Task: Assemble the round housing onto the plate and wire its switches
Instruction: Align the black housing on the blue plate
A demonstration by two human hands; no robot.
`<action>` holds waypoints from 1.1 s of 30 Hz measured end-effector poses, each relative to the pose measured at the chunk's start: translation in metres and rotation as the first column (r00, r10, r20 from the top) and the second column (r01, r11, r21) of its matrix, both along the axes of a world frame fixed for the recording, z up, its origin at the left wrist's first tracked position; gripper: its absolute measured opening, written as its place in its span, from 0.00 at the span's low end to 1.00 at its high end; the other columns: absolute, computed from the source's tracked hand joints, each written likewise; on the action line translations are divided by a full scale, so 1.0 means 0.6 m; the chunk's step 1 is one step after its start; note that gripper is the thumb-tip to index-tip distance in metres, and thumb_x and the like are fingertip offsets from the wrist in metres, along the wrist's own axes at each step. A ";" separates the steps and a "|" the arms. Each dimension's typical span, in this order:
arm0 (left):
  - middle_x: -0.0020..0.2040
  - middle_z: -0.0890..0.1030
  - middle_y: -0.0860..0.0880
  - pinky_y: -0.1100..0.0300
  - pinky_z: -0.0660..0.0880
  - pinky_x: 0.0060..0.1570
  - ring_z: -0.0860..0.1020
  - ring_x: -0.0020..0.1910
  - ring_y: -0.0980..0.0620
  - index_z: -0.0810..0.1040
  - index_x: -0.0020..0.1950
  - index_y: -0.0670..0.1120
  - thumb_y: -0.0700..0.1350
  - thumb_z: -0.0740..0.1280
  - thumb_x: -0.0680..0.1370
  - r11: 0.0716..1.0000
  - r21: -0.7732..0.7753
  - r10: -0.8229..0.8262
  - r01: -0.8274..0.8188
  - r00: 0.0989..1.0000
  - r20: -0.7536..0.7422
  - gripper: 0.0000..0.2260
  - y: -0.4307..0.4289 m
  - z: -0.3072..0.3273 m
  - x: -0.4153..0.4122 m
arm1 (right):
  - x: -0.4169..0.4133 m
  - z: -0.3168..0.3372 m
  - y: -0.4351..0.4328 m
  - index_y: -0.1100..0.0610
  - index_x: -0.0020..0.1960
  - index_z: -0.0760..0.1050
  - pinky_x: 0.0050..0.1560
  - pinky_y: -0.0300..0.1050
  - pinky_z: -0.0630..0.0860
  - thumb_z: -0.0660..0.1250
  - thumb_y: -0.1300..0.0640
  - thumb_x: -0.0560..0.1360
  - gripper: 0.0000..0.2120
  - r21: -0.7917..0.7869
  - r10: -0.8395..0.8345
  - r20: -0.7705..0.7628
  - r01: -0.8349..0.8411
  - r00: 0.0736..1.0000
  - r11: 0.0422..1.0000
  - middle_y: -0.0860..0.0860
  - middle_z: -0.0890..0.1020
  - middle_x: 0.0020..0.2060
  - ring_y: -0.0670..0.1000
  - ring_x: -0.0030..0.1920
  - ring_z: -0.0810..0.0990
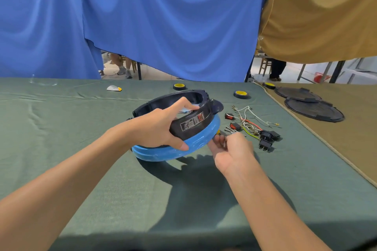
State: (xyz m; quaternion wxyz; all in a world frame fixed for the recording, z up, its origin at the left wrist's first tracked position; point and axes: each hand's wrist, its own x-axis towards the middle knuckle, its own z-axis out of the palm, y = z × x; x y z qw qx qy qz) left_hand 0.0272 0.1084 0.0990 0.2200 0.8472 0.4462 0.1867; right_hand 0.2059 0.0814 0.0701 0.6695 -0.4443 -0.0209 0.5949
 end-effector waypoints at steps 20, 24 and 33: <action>0.52 0.86 0.46 0.56 0.81 0.42 0.85 0.47 0.47 0.69 0.63 0.60 0.40 0.77 0.67 0.981 -0.167 0.151 0.101 0.155 0.976 0.31 -0.058 0.034 0.042 | -0.082 0.229 0.013 0.63 0.54 0.73 0.53 0.60 0.80 0.52 0.71 0.76 0.14 0.427 0.068 0.635 -0.423 0.769 0.799 0.65 0.80 0.53 0.61 0.47 0.79; 0.55 0.85 0.44 0.52 0.82 0.42 0.85 0.49 0.45 0.68 0.66 0.56 0.43 0.78 0.66 0.947 -0.256 0.270 0.196 -0.052 0.961 0.33 -0.073 0.019 0.031 | -0.105 0.211 0.014 0.61 0.54 0.73 0.48 0.54 0.80 0.55 0.67 0.81 0.09 0.348 0.109 0.797 -0.599 0.594 0.721 0.61 0.80 0.47 0.54 0.43 0.79; 0.58 0.84 0.46 0.49 0.82 0.44 0.84 0.55 0.45 0.72 0.67 0.55 0.45 0.77 0.66 0.864 -0.434 0.480 0.255 -0.161 0.862 0.31 -0.079 -0.038 -0.007 | -0.167 0.125 0.032 0.51 0.52 0.74 0.54 0.49 0.80 0.57 0.61 0.81 0.09 0.219 0.094 0.897 -0.619 0.432 0.755 0.47 0.80 0.45 0.50 0.51 0.81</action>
